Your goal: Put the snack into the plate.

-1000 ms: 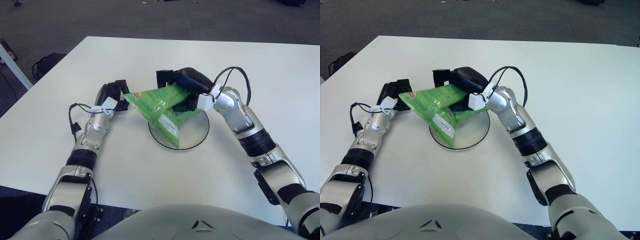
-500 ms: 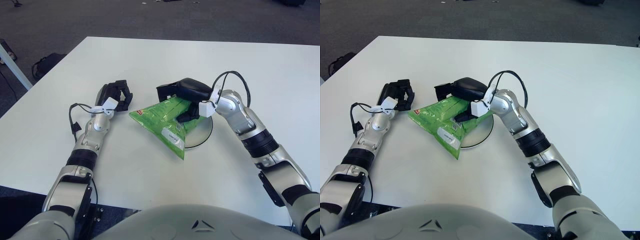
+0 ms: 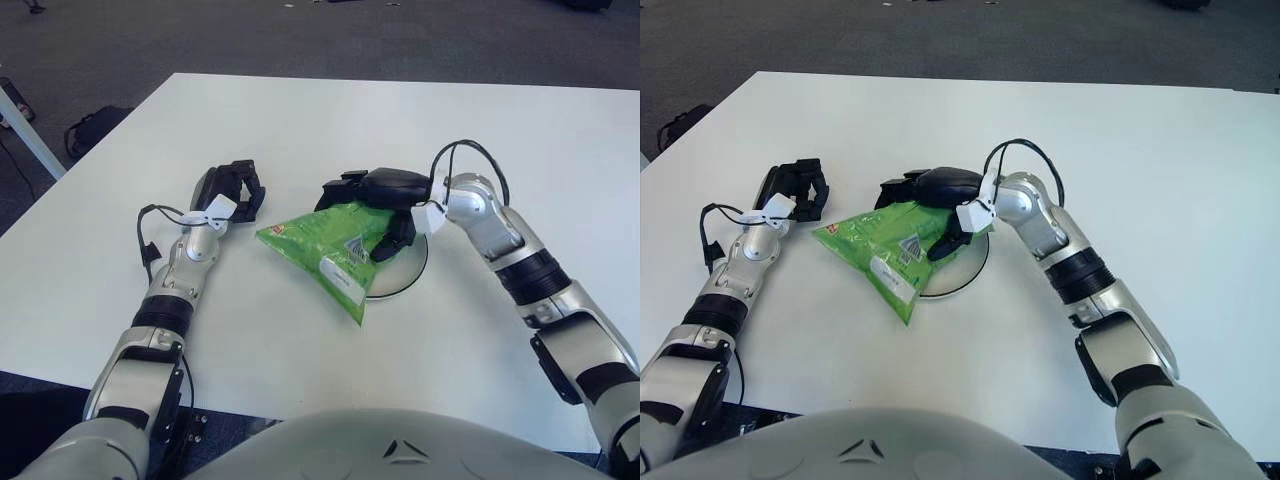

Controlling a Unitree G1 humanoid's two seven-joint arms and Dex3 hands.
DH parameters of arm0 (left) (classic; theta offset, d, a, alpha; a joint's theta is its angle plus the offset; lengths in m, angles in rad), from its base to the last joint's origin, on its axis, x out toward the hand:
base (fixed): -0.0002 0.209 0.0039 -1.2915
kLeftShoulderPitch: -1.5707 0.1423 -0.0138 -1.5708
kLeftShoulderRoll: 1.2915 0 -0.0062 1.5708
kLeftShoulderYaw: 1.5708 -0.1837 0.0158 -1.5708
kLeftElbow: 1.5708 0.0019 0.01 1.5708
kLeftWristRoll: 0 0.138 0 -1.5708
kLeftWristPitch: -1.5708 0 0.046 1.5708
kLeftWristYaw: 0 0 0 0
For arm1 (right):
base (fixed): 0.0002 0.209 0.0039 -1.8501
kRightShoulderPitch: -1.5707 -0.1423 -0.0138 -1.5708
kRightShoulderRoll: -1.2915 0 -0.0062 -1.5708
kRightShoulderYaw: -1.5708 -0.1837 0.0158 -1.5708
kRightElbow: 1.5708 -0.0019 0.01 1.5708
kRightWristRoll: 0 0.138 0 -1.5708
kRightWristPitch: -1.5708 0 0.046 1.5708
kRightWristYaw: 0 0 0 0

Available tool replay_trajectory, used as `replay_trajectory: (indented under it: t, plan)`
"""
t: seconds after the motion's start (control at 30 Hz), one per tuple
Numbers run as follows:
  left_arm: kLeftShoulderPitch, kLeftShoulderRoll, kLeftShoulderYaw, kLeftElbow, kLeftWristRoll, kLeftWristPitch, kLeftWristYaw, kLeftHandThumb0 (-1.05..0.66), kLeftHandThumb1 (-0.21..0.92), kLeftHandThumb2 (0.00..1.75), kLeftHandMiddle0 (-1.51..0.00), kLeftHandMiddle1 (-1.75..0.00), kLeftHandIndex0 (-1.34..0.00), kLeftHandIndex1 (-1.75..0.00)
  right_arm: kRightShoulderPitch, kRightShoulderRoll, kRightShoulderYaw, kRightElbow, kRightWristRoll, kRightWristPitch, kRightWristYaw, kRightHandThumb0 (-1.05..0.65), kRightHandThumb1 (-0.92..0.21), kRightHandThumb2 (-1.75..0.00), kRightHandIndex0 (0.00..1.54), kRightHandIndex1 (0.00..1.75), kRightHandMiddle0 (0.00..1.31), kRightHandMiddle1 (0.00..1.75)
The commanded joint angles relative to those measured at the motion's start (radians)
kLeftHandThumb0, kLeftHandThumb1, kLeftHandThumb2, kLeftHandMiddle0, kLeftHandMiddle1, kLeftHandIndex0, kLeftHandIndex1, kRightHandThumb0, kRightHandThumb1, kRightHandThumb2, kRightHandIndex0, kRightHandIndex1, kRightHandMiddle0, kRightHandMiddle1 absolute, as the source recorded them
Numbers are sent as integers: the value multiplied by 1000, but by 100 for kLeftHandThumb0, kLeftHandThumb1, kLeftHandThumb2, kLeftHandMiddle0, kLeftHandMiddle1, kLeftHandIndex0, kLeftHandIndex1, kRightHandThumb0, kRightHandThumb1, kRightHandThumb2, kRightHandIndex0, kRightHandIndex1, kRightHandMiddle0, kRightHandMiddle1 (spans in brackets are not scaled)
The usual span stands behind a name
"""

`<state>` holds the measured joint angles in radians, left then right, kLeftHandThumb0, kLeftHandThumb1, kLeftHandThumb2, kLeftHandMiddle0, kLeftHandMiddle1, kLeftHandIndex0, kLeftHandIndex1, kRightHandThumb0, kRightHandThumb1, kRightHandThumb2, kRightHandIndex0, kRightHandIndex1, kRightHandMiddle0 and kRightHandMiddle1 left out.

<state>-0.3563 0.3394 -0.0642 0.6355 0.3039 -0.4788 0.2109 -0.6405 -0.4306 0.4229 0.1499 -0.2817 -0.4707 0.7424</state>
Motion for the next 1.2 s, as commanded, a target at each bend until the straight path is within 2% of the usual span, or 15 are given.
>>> replay_trajectory:
  t: [0.0,0.07,0.17,0.27,0.37,0.6,0.67,0.77,0.87,0.93,1.0,1.1,1.13,1.17]
  plan:
    - [106,-39,-18,73,-7,31,-20,-50,55,112,-138,-175,-113,-175,-39,-14,-5,25,-12,-32,3,-60,-31,-82,0,1,0,8]
    - [107,-42,-18,69,-8,36,-18,-50,56,110,-138,-175,-113,-175,-62,-20,-10,48,-18,-56,0,-70,-40,-69,0,0,0,3]
    - [107,-43,-19,66,-7,41,-16,-50,56,109,-138,-175,-113,-175,-78,-23,-13,70,-15,-73,2,-76,-47,-59,0,0,0,1]
    - [108,-44,-20,61,-6,50,-18,-50,57,109,-138,-175,-113,-175,-178,-46,-47,145,53,-67,66,-80,-53,-51,0,0,0,0]
    - [106,-43,-21,62,-4,51,-17,-50,57,109,-138,-175,-113,-175,-260,-55,-71,215,131,-54,151,-81,-55,-47,0,0,0,0]
    - [103,-42,-24,69,0,40,-15,-50,57,108,-138,-175,-112,-175,-304,-42,-101,309,243,-42,271,-83,-55,-45,0,0,0,0]
    - [102,-41,-24,74,0,35,-16,-50,57,108,-138,-175,-112,-175,-309,-43,-120,324,296,-10,317,-83,-54,-45,0,0,0,0]
    - [101,-42,-23,79,-7,27,-23,-50,58,108,-139,-175,-113,-175,-341,-48,-177,421,397,77,414,-87,-53,-45,0,0,0,0]
    - [100,-44,-20,80,-12,26,-27,-50,58,107,-139,-175,-113,-175,-366,-54,-213,507,439,90,472,-90,-50,-48,0,0,0,0]
    - [100,-45,-19,76,-13,29,-26,-50,58,107,-139,-175,-113,-175,-392,-66,-229,567,434,98,495,-91,-47,-52,0,0,0,3]
    - [101,-44,-19,75,-12,31,-24,-50,58,107,-139,-175,-113,-175,-405,-78,-237,585,421,153,496,-92,-42,-59,0,0,0,13]
    - [101,-41,-20,77,-12,31,-26,-50,58,107,-139,-175,-113,-175,-415,-103,-239,525,402,276,484,-87,-36,-68,0,0,0,25]
    - [101,-40,-20,78,-13,31,-27,-50,58,107,-139,-175,-113,-175,-413,-112,-239,503,396,302,478,-82,-33,-72,0,0,0,26]
    - [101,-40,-20,79,-14,29,-30,-50,58,107,-139,-175,-113,-175,-405,-124,-240,494,380,293,464,-75,-27,-80,0,0,0,28]
